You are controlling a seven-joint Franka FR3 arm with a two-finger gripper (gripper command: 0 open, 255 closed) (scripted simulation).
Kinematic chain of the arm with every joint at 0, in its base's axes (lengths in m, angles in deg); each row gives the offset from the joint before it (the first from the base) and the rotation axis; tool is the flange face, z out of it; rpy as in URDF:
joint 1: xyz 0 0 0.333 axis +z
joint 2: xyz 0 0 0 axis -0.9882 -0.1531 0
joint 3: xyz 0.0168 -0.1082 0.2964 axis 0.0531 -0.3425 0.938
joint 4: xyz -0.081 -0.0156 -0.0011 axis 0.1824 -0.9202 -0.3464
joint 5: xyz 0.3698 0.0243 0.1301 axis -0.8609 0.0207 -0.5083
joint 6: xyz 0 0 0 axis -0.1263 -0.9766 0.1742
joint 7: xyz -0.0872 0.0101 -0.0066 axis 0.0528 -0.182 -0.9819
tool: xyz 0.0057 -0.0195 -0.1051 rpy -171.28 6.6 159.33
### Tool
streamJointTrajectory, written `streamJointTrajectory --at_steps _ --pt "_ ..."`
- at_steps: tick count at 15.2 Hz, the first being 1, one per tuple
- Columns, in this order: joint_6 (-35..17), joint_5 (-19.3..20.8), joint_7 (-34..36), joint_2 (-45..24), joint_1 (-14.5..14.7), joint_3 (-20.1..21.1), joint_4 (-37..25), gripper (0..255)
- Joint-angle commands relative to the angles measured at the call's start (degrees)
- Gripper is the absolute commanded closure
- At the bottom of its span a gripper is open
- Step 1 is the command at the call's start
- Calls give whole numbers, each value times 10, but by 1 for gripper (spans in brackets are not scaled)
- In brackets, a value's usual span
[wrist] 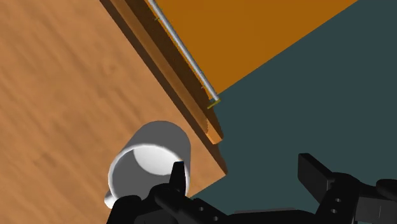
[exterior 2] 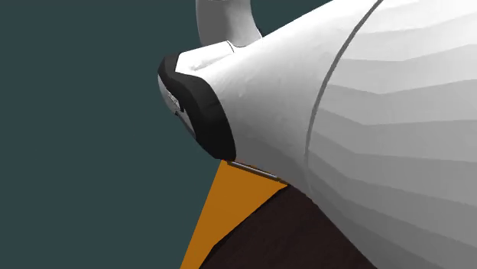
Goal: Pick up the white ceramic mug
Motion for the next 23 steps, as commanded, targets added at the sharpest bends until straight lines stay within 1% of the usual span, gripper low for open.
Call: streamJointTrajectory --at_steps 1,7,15,17,18,23 --pt "-8 -5 -10 -46 -7 -1 -33 0" --pt "-14 -14 -27 -181 -28 2 -155 0" --pt "-52 -22 -32 -231 -34 8 -166 0" --pt "-52 -22 -32 -231 -34 8 -166 0" --pt "-52 -22 -31 -231 -34 8 -166 255" --pt "-52 -22 -31 -231 -34 8 -167 255"
